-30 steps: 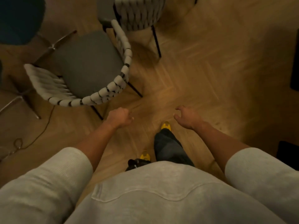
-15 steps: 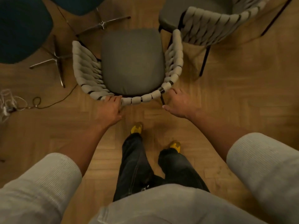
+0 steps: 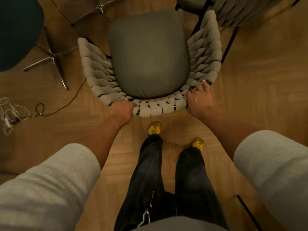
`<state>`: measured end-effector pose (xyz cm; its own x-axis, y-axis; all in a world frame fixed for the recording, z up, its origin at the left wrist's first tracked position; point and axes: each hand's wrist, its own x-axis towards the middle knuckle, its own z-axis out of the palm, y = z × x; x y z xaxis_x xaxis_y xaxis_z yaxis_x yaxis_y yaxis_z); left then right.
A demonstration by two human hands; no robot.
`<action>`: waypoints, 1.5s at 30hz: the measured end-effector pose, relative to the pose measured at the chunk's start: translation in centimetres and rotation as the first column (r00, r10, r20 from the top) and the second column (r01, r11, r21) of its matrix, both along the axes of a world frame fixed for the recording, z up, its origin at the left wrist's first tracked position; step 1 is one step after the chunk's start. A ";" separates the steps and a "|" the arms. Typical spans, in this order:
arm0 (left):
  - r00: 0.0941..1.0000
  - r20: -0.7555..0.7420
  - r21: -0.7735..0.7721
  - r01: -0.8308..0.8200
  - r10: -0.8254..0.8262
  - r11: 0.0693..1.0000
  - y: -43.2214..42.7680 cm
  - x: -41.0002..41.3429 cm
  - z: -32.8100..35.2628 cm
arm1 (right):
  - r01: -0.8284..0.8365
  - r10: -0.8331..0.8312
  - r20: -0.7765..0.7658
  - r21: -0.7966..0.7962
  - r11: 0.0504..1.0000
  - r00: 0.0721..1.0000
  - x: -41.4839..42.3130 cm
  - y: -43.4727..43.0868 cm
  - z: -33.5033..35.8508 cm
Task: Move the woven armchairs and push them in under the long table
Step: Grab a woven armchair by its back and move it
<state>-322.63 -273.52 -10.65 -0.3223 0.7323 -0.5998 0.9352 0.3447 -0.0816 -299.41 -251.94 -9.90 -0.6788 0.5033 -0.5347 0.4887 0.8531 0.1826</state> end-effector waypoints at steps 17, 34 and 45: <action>0.940 0.097 -0.123 0.339 -0.328 0.933 -1.7 9.2 1.7 | 0.243 -0.241 0.048 -0.042 0.969 0.969 12.1 -6.5 1.1; 0.839 0.085 -0.147 0.543 -0.537 0.826 3.9 22.4 1.6 | 0.551 -0.555 -0.017 -0.099 0.828 0.831 29.7 -11.2 2.1; 0.680 0.098 -0.076 0.733 -0.726 0.676 11.1 34.0 1.1 | 0.818 -0.821 -0.029 -0.071 0.570 0.570 42.3 -13.9 1.8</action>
<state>-288.64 -262.40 -9.56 0.3240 0.6556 -0.6821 0.8898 -0.4561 -0.0158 -257.13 -265.84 -8.11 -0.0152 0.8356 -0.5492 0.9903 0.0883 0.1069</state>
